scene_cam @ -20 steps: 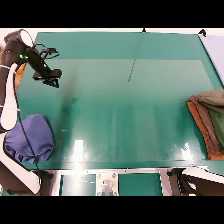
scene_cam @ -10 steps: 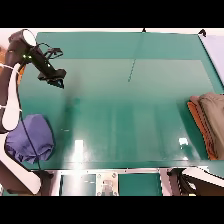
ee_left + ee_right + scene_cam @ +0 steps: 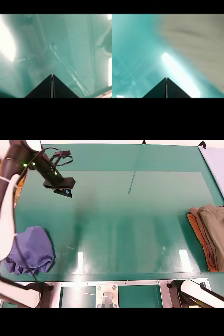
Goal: Fold the shirts.
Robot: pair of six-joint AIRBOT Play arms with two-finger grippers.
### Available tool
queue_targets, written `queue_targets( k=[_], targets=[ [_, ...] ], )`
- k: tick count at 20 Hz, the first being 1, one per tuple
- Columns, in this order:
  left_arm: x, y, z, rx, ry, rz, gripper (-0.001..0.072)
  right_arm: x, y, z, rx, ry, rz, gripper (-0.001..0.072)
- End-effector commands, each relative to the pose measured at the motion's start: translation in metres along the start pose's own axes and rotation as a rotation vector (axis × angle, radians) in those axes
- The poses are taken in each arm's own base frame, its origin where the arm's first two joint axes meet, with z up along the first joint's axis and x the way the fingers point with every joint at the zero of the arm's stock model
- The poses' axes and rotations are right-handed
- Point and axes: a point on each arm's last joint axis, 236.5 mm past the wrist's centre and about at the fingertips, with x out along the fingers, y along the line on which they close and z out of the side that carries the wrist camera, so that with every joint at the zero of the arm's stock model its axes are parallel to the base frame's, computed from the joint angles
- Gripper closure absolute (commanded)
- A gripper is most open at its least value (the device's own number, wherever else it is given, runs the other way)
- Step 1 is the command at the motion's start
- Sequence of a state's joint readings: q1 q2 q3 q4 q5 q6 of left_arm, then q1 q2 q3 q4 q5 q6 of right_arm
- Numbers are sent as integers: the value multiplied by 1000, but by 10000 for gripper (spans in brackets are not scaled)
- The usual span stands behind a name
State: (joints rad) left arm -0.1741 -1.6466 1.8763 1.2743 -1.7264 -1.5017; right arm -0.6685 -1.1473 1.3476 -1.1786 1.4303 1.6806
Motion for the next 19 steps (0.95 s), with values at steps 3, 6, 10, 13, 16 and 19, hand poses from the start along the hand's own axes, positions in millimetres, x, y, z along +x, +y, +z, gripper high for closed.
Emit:
queue_targets(
  k=[3,6,10,13,16,19],
  targets=[
    [-1,-37,-74,-26,-74,3,685,48,101,-115,-368,89,186,689],
    [25,-36,-142,-97,-86,-4,685,81,88,-202,-445,208,196,689],
    [33,-26,-180,-111,-120,27,685,98,84,-250,-521,275,206,689],
    [33,-25,-180,-109,-122,28,684,96,84,-267,-554,326,209,688],
    [33,-25,-177,-109,-133,27,684,95,85,-267,-553,326,211,688],
    [33,-26,-177,-112,-132,25,684,95,85,-267,-553,327,211,688]
  ],
)
